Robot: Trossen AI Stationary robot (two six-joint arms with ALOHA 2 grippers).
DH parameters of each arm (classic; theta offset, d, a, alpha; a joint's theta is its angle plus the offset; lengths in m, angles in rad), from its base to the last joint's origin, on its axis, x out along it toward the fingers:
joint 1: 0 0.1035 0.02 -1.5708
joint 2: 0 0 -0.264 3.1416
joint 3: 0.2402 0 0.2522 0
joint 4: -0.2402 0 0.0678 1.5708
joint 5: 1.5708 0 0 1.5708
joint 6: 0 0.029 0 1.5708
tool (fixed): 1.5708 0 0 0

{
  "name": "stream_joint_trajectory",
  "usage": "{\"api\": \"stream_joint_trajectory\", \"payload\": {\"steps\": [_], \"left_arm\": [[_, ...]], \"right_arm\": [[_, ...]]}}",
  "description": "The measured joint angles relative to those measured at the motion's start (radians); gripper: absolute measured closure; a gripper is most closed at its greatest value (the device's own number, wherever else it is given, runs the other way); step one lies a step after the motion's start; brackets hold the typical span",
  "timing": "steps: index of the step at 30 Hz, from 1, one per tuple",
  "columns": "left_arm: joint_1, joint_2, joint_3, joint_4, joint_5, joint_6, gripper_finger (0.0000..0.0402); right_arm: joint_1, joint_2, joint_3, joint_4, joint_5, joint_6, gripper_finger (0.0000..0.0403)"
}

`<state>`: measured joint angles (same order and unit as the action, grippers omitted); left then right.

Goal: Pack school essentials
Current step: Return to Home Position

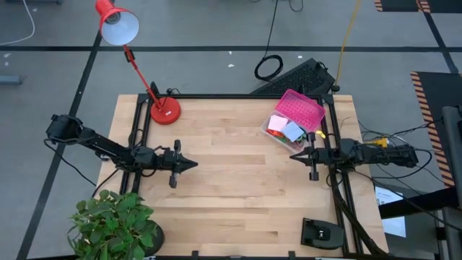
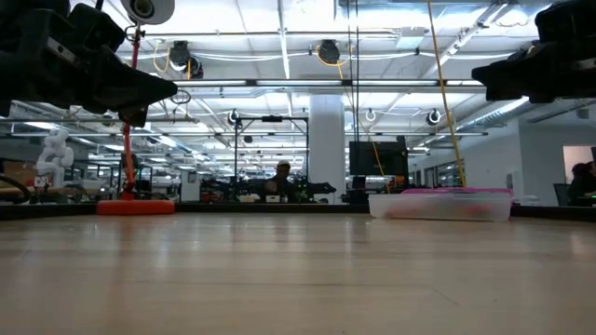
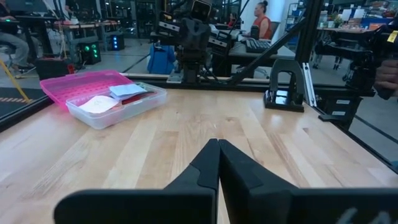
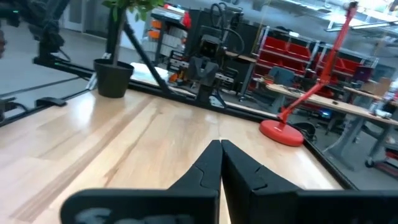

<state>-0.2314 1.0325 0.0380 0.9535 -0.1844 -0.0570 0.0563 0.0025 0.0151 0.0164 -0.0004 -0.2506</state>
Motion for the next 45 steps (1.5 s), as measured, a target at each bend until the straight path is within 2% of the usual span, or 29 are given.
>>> {"api": "stream_joint_trajectory", "payload": {"steps": [5,10,17,28,33,36,45], "left_arm": [[0.000,0.000,0.000,0.000,0.000,0.000,0.0398],[0.000,-0.004,-0.013,-0.010,0.000,0.020,0.0389],[0.014,-0.075,-0.028,-0.055,0.006,0.033,0.0395],[0.016,-0.331,-0.027,-0.250,0.029,0.118,0.0393],[0.026,-0.439,-0.027,-0.334,0.079,0.156,0.0398],[0.051,-0.486,-0.027,-0.377,0.092,0.159,0.0396],[0.196,-0.577,-0.027,-0.426,0.234,0.201,0.0396]], "right_arm": [[0.000,0.000,0.000,-0.001,-0.004,0.000,0.0403],[0.000,0.000,0.000,0.001,-0.004,0.002,0.0403],[0.000,0.001,0.000,0.013,-0.002,0.002,0.0403],[0.000,0.002,0.000,0.015,-0.002,0.002,0.0403],[0.000,0.002,0.000,0.015,-0.002,0.002,0.0403],[0.000,0.002,0.000,0.016,-0.001,0.002,0.0403],[0.000,0.002,0.000,0.017,-0.001,0.002,0.0403]]}}
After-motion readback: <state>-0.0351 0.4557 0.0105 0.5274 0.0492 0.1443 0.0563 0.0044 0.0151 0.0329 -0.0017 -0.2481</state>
